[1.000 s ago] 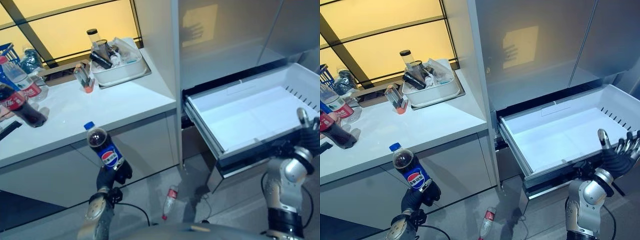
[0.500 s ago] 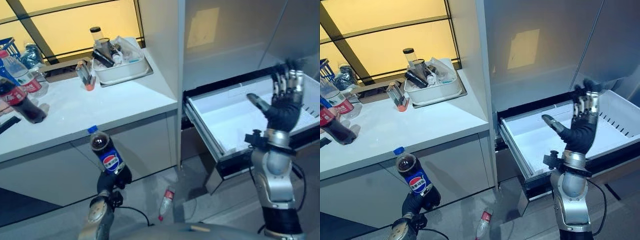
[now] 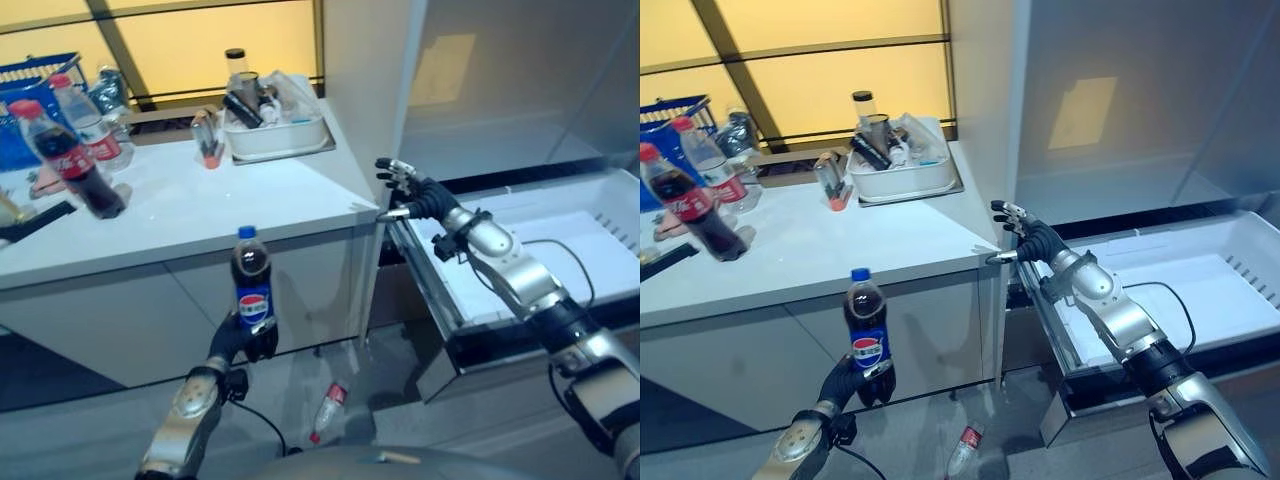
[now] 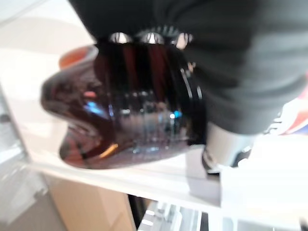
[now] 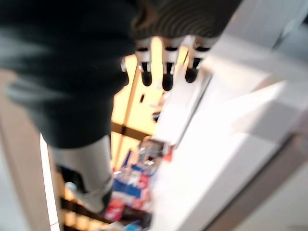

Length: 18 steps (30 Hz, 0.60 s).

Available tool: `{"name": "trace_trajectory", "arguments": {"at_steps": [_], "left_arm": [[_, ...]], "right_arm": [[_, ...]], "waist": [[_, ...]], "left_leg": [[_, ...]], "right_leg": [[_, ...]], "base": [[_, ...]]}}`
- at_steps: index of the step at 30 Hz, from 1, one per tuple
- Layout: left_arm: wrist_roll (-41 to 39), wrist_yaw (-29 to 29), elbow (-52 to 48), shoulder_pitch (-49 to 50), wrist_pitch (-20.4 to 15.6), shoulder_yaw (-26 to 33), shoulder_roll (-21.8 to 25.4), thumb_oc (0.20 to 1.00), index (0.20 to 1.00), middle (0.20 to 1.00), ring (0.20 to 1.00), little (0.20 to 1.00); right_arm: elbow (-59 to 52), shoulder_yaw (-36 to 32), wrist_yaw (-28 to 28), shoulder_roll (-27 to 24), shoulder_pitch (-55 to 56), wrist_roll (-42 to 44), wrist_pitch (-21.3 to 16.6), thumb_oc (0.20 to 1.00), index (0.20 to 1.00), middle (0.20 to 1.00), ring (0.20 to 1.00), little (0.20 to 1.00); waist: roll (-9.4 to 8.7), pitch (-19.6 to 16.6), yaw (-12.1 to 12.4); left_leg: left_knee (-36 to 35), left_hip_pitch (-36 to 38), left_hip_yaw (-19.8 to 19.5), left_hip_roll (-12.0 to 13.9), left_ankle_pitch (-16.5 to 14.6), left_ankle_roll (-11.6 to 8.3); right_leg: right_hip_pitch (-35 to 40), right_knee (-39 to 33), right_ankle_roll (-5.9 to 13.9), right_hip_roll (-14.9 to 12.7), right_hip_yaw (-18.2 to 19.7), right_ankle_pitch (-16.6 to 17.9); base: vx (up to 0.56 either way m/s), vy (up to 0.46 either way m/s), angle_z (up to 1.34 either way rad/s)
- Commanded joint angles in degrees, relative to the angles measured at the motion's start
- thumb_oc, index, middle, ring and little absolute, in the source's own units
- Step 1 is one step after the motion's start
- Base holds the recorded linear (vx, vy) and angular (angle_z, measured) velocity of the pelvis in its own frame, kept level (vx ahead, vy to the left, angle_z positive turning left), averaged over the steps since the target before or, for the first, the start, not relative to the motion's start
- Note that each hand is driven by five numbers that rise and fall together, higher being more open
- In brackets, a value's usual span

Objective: Take the drinks into the refrigerator

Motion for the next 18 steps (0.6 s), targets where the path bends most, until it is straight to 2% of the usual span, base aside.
{"name": "trace_trajectory", "arguments": {"at_steps": [1,6,11,15,18], "left_arm": [[3.99,3.45,-8.64,-9.81,-10.95,1.64,4.27,0.2,0.2,0.2,0.2,0.2],[6.88,5.27,-8.73,-12.45,-12.13,0.1,5.69,0.2,0.2,0.2,0.2,0.2],[7.28,6.96,-5.23,-16.15,-11.97,-1.76,5.34,0.2,0.2,0.2,0.2,0.2],[5.84,8.84,-0.1,-19.61,-11.5,-4.0,3.14,0.2,0.2,0.2,0.2,0.2],[5.81,10.39,1.44,-21.84,-11.17,-4.56,2.67,0.2,0.2,0.2,0.2,0.2]], "right_arm": [[2.36,4.26,2.52,-3.63,-10.25,6.48,-2.9,1.0,1.0,1.0,1.0,1.0],[4.99,9.0,3.4,-3.98,-15.4,9.22,-3.09,1.0,1.0,1.0,1.0,1.0],[7.5,10.47,2.51,-0.37,-18.63,10.47,-3.24,1.0,1.0,1.0,1.0,1.0],[8.94,12.21,2.17,3.38,-20.49,10.98,-2.68,1.0,1.0,1.0,1.0,1.0],[9.7,12.66,0.6,5.35,-21.65,9.06,-3.16,1.0,1.0,1.0,1.0,1.0]], "waist": [[-2.85,-1.79,1.4],[-2.76,-2.16,1.68],[-2.5,-2.47,1.62],[-2.44,-2.83,1.61],[-2.25,-3.07,1.46]], "left_leg": [[0.1,3.04,1.31,-2.21,-6.43,2.12],[0.1,2.82,1.11,-2.15,-6.29,1.8],[0.1,2.79,0.77,-2.19,-6.16,1.7],[0.1,2.86,0.35,-2.26,-6.0,1.71],[0.1,2.96,0.35,-2.28,-5.99,1.7]], "right_leg": [[1.34,3.14,0.4,-0.07,0.9,-6.28],[1.72,2.58,0.45,-0.15,0.2,-6.13],[2.06,2.41,0.41,-0.25,-0.21,-6.1],[2.33,2.6,0.25,-0.29,-0.68,-6.22],[2.55,2.72,0.18,-0.28,-0.78,-6.29]], "base": [[0.0,0.0,0.0],[0.0,-0.002,0.02],[0.0,-0.01,0.05],[0.0,-0.007,0.05],[0.0,-0.003,0.05]]}}
